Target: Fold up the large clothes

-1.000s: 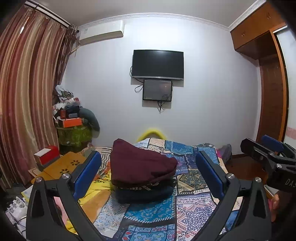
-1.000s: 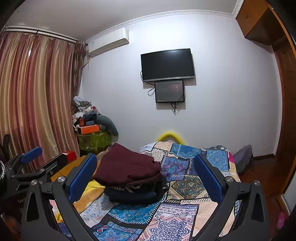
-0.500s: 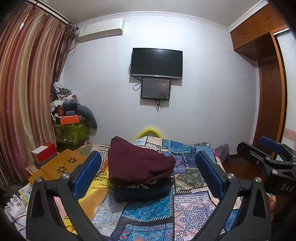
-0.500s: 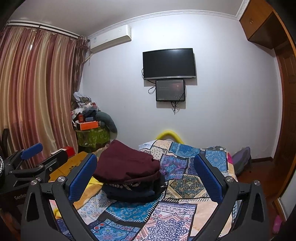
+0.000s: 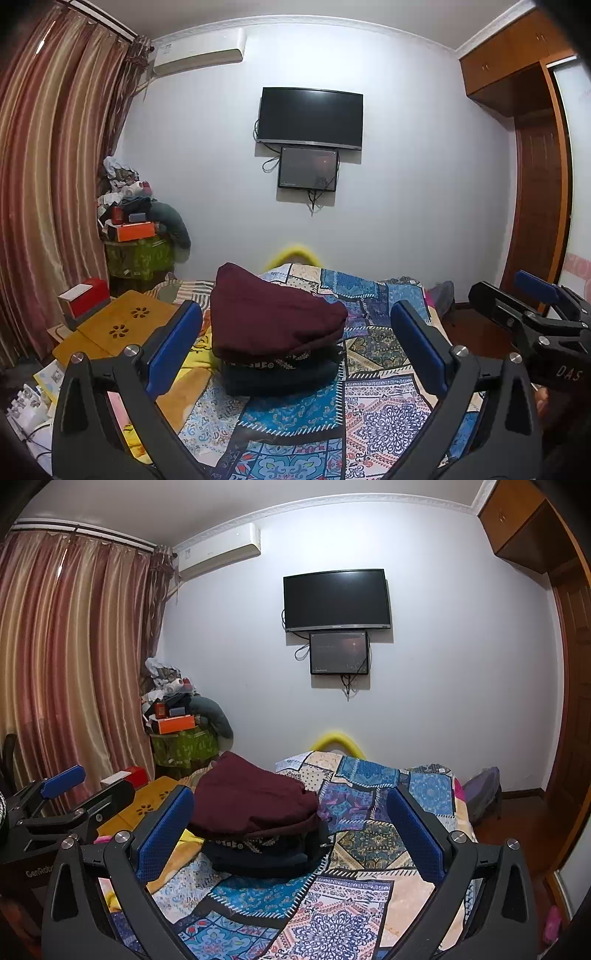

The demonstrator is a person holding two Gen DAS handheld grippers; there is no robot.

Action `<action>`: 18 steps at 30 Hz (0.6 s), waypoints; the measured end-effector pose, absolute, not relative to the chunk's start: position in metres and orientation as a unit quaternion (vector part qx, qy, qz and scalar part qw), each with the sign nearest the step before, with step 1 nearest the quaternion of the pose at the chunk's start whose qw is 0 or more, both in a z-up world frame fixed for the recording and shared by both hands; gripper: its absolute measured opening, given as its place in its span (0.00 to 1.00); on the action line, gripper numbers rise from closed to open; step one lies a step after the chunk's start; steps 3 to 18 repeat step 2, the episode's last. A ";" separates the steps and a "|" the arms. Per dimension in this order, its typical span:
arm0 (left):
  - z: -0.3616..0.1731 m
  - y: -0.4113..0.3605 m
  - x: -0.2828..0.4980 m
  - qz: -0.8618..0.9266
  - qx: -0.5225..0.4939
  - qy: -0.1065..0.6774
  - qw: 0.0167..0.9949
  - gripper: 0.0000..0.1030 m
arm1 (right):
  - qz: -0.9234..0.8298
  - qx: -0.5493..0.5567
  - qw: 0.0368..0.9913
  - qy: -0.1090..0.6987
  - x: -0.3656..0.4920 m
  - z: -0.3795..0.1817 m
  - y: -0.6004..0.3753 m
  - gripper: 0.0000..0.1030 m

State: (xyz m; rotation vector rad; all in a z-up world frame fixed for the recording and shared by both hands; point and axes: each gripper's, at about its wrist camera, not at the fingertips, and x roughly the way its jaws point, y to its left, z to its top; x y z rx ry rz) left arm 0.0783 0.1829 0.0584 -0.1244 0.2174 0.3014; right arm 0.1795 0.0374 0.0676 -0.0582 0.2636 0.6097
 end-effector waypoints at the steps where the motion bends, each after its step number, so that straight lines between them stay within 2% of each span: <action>1: 0.057 0.183 0.080 0.149 -0.062 0.110 0.981 1.00 | 0.299 -0.028 0.945 0.130 0.180 0.067 0.037 1.00; 18: 0.057 0.183 0.080 0.149 -0.061 0.111 0.981 1.00 | 0.298 -0.028 0.945 0.132 0.181 0.066 0.037 1.00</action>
